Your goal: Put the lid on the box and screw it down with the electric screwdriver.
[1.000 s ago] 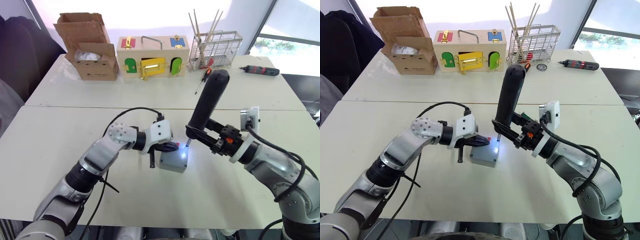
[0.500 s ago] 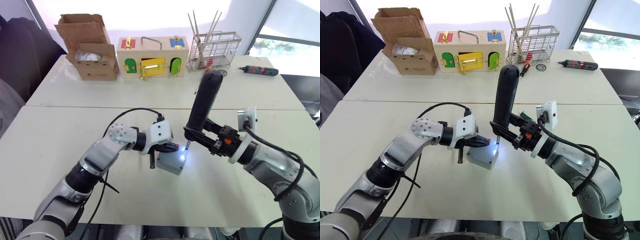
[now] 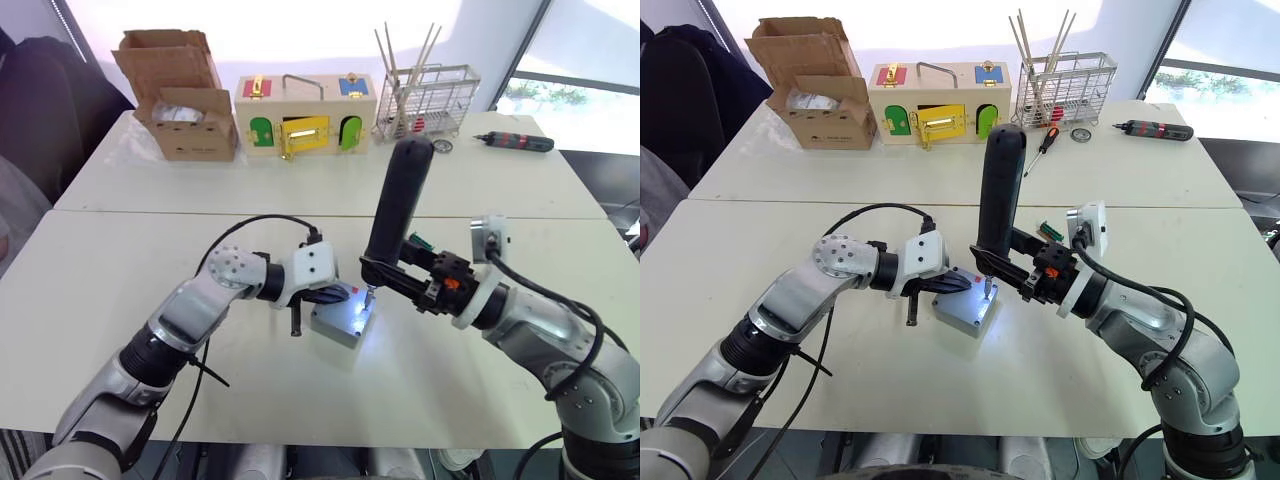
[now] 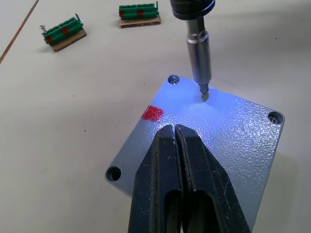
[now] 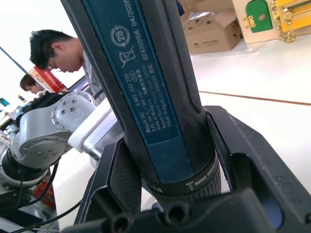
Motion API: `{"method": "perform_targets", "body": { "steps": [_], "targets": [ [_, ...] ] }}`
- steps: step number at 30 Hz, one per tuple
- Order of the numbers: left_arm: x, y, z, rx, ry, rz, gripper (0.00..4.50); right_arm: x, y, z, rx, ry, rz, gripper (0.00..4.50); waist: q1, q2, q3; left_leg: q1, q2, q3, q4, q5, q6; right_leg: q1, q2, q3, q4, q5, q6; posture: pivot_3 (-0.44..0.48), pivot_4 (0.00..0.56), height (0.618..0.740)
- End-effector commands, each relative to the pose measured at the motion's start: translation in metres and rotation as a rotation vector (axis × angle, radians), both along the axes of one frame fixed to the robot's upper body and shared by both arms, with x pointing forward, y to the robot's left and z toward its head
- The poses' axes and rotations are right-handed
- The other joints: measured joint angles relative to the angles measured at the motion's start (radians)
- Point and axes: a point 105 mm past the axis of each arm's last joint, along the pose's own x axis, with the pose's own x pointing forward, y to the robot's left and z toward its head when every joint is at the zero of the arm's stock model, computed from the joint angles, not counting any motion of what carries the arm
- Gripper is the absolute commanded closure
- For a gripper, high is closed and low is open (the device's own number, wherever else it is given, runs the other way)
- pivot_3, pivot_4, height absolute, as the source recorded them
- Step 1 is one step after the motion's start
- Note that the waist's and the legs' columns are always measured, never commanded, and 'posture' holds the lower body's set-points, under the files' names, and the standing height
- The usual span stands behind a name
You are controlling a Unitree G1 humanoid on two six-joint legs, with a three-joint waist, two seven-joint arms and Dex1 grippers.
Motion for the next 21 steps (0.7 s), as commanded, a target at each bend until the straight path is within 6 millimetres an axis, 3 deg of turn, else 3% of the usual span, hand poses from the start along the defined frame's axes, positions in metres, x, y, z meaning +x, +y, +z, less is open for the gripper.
{"method": "perform_targets", "body": {
  "steps": [1, 12, 21],
  "targets": [
    [-0.002, 0.012, -0.029, 0.090, 0.087, 0.050, 4.50, -0.006, 0.002, 0.016, 0.025, -0.080, 0.022, 2.67, 0.001, 0.000, 0.000, 0.000, 0.000, 0.000, 0.000, 0.000, 0.000, 0.000, 0.000, 0.000, 0.000, 0.000, 0.000, 0.000, 0.150, 0.735],
    [-0.013, 0.021, -0.018, 0.057, 0.103, 0.037, 4.50, 0.007, -0.023, 0.046, 0.080, -0.155, -0.091, 2.67, 0.000, 0.002, 0.005, -0.001, 0.000, 0.000, -0.001, 0.000, 0.000, -0.002, 0.000, 0.000, 0.001, 0.000, 0.000, 0.000, 0.150, 0.735],
    [-0.012, 0.015, -0.019, 0.044, 0.106, 0.046, 4.50, 0.002, -0.016, 0.032, 0.057, -0.108, -0.068, 2.67, 0.002, 0.002, 0.006, -0.001, 0.000, 0.000, 0.000, 0.000, 0.000, -0.002, 0.000, 0.000, 0.001, 0.000, 0.000, 0.000, 0.150, 0.735]
  ]
}}
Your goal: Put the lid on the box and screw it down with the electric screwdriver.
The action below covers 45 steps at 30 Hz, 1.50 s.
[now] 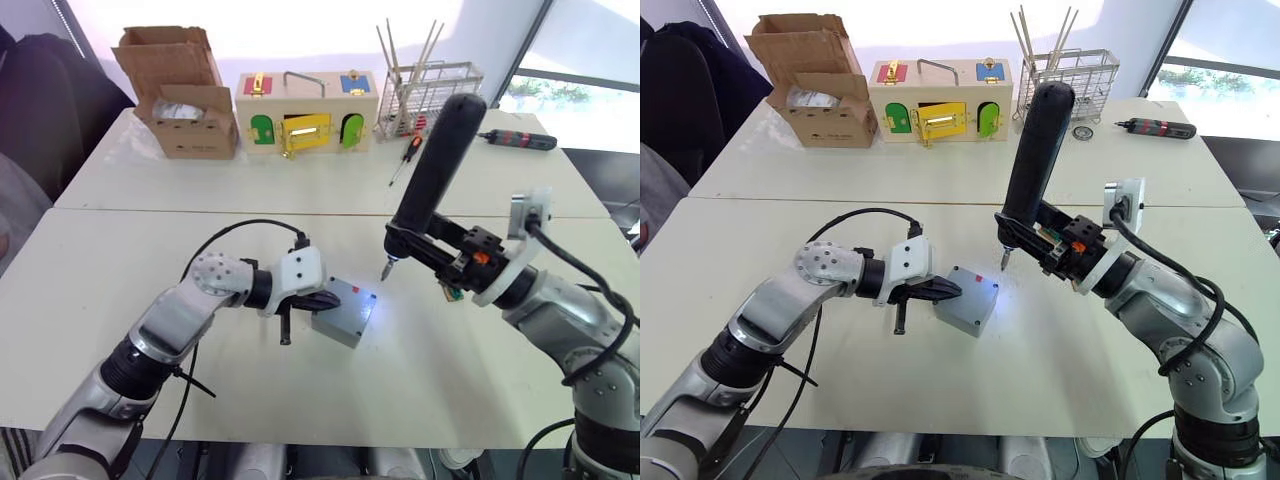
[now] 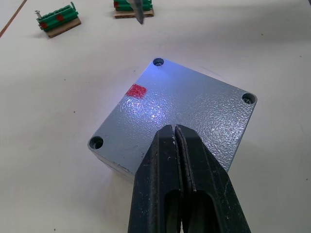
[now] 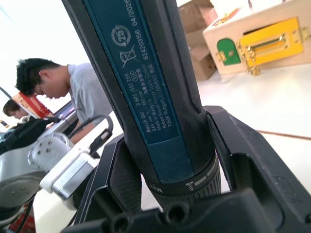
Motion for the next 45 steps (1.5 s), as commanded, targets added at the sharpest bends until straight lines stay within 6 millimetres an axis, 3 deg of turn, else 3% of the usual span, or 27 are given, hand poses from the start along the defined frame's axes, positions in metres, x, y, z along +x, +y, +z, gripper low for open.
{"method": "perform_targets", "body": {
  "steps": [1, 23, 33, 40, 45],
  "targets": [
    [-0.001, 0.004, -0.021, 0.059, 0.076, 0.033, 4.50, -0.009, 0.008, 0.011, 0.001, -0.067, 0.039, 2.67, 0.001, 0.000, 0.000, 0.000, 0.000, 0.000, 0.000, 0.000, 0.000, 0.000, 0.000, 0.000, 0.000, 0.000, 0.000, 0.000, 0.150, 0.735],
    [-0.003, 0.004, -0.023, 0.068, 0.079, 0.033, 4.50, -0.003, 0.009, -0.005, -0.027, -0.037, 0.029, 2.67, 0.002, 0.000, 0.001, 0.000, -0.001, 0.000, 0.001, 0.000, 0.000, 0.000, 0.001, 0.000, 0.001, 0.000, 0.000, 0.000, 0.150, 0.735],
    [-0.003, 0.004, -0.023, 0.073, 0.078, 0.032, 4.50, -0.003, 0.007, -0.022, -0.056, -0.022, 0.017, 2.67, 0.002, 0.000, 0.001, 0.000, -0.001, 0.000, 0.002, 0.000, 0.000, 0.000, 0.001, -0.001, 0.003, 0.000, 0.000, 0.000, 0.150, 0.735],
    [-0.004, 0.004, -0.027, 0.076, 0.091, 0.039, 4.50, -0.019, 0.024, -0.047, -0.083, 0.032, 0.084, 2.67, 0.001, -0.001, 0.000, 0.002, -0.001, 0.000, 0.002, 0.000, 0.000, 0.000, 0.001, -0.001, 0.005, 0.000, 0.001, 0.000, 0.150, 0.735],
    [-0.004, 0.002, -0.028, 0.072, 0.100, 0.039, 4.50, -0.019, 0.036, -0.060, -0.085, 0.038, 0.084, 2.67, 0.000, -0.005, -0.004, 0.003, -0.001, 0.000, 0.002, 0.000, 0.000, 0.001, 0.001, -0.001, 0.007, -0.001, 0.001, 0.000, 0.150, 0.735]
  ]
}}
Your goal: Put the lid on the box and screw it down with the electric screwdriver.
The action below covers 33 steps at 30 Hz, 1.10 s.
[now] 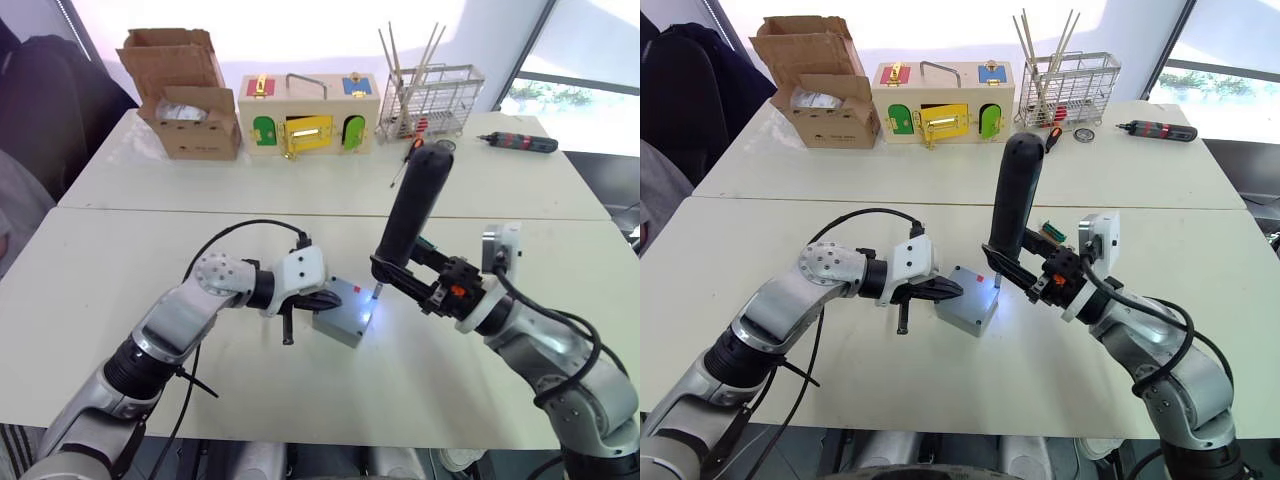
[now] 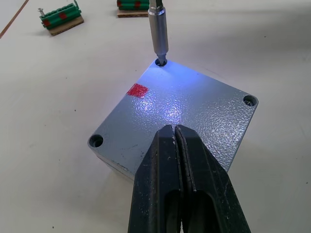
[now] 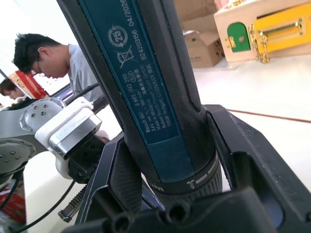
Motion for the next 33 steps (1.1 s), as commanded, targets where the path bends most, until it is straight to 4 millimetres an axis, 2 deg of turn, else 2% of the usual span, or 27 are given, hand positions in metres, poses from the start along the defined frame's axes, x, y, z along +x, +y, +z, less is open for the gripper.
{"method": "perform_targets", "body": {
  "steps": [1, 6, 12, 17, 33],
  "targets": [
    [-0.004, 0.003, -0.026, 0.068, 0.092, 0.023, 4.50, -0.006, 0.020, -0.026, -0.015, 0.098, 0.062, 2.67, 0.000, -0.001, -0.002, 0.000, 0.000, 0.000, 0.000, 0.000, 0.000, 0.000, 0.000, 0.000, 0.000, 0.000, 0.000, 0.000, 0.150, 0.735],
    [-0.003, 0.003, -0.027, 0.070, 0.092, 0.026, 4.50, 0.000, 0.009, -0.043, -0.010, 0.143, 0.004, 2.67, 0.000, -0.003, -0.004, 0.001, 0.000, 0.000, 0.000, 0.000, 0.000, 0.000, 0.000, 0.000, 0.001, 0.000, 0.000, 0.000, 0.150, 0.735],
    [-0.003, 0.003, -0.027, 0.072, 0.092, 0.027, 4.50, 0.000, 0.000, -0.051, -0.019, 0.159, -0.010, 2.67, 0.000, -0.005, -0.007, 0.004, 0.000, 0.000, -0.001, 0.000, 0.000, 0.004, 0.000, 0.000, 0.000, 0.000, 0.000, 0.000, 0.150, 0.735],
    [-0.003, 0.003, -0.028, 0.073, 0.092, 0.028, 4.50, -0.001, 0.000, -0.053, -0.023, 0.160, -0.007, 2.67, 0.000, -0.004, -0.008, 0.018, 0.001, -0.001, -0.005, -0.002, 0.002, 0.016, 0.000, 0.000, -0.009, -0.001, 0.000, 0.000, 0.150, 0.735],
    [-0.003, 0.004, -0.030, 0.076, 0.094, 0.032, 4.50, 0.000, 0.002, -0.058, -0.041, 0.170, 0.001, 2.67, 0.001, -0.004, -0.010, 0.017, 0.002, -0.001, -0.005, -0.002, 0.002, 0.016, -0.004, 0.000, -0.012, -0.003, -0.004, 0.000, 0.150, 0.735]
  ]
}}
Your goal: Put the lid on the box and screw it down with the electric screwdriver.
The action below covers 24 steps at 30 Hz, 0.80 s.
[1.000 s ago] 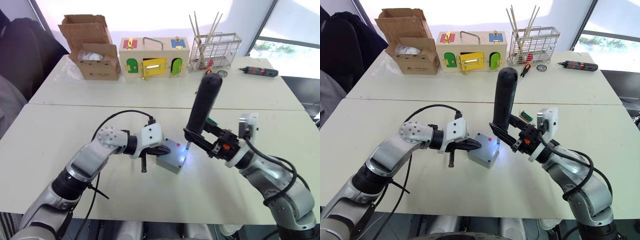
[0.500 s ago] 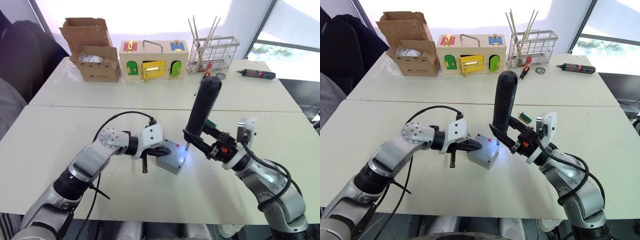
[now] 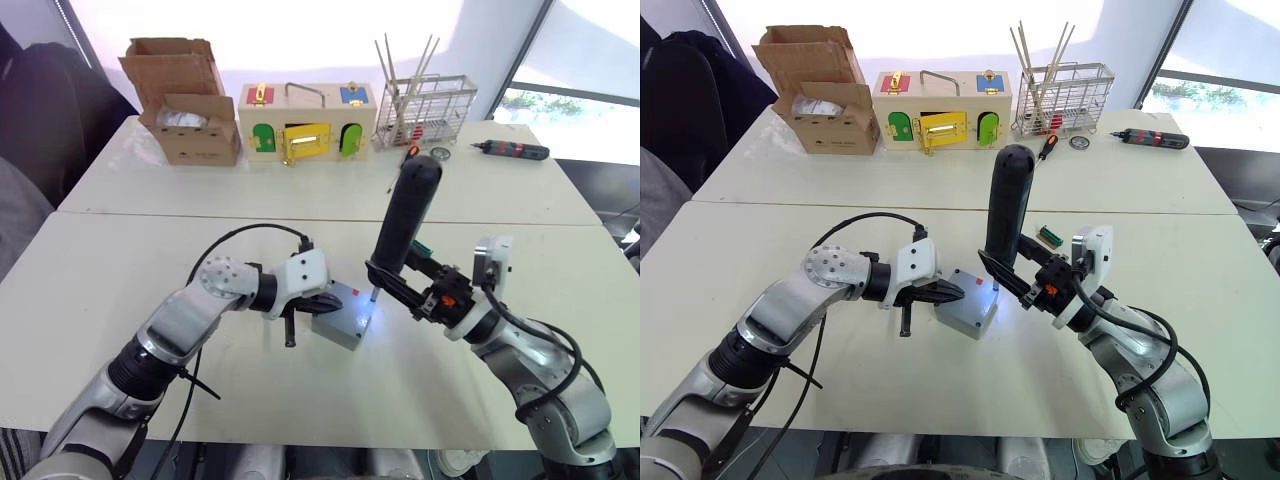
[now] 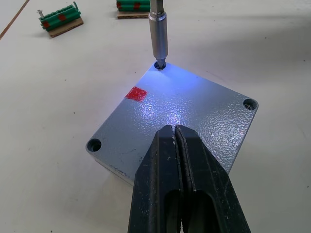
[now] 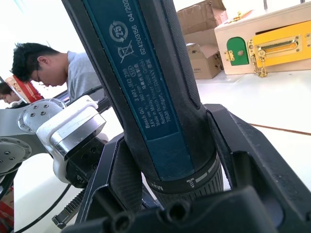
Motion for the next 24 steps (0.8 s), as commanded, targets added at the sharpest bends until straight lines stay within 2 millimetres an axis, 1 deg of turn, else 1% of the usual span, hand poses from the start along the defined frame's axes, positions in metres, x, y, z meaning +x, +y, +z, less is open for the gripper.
{"method": "perform_targets", "body": {
  "steps": [1, 9, 15, 24],
  "targets": [
    [-0.004, 0.007, -0.024, 0.069, 0.076, 0.026, 4.50, -0.001, 0.003, -0.046, -0.053, 0.197, 0.020, 2.67, 0.000, 0.000, 0.000, 0.000, 0.000, 0.000, 0.000, 0.000, 0.000, 0.000, 0.000, 0.000, 0.000, 0.000, 0.000, 0.000, 0.150, 0.735],
    [-0.004, 0.007, -0.025, 0.070, 0.074, 0.028, 4.50, 0.000, 0.001, -0.059, -0.088, 0.230, 0.013, 2.67, 0.000, 0.000, -0.004, 0.000, 0.000, 0.000, -0.001, 0.000, 0.000, 0.000, -0.001, 0.000, -0.001, 0.000, 0.000, 0.000, 0.150, 0.735],
    [-0.004, 0.007, -0.026, 0.070, 0.072, 0.030, 4.50, -0.001, 0.003, -0.065, -0.091, 0.242, 0.017, 2.67, 0.000, -0.001, -0.006, 0.000, 0.000, 0.000, -0.001, 0.000, 0.000, 0.000, -0.001, 0.000, -0.002, -0.001, -0.001, 0.000, 0.150, 0.735],
    [-0.004, 0.006, -0.026, 0.070, 0.073, 0.031, 4.50, 0.000, 0.003, -0.064, -0.080, 0.241, 0.013, 2.67, 0.000, -0.002, -0.006, 0.000, 0.000, 0.000, -0.002, -0.001, 0.001, 0.000, -0.002, 0.000, -0.003, -0.002, -0.003, 0.000, 0.150, 0.735]
  ]
}}
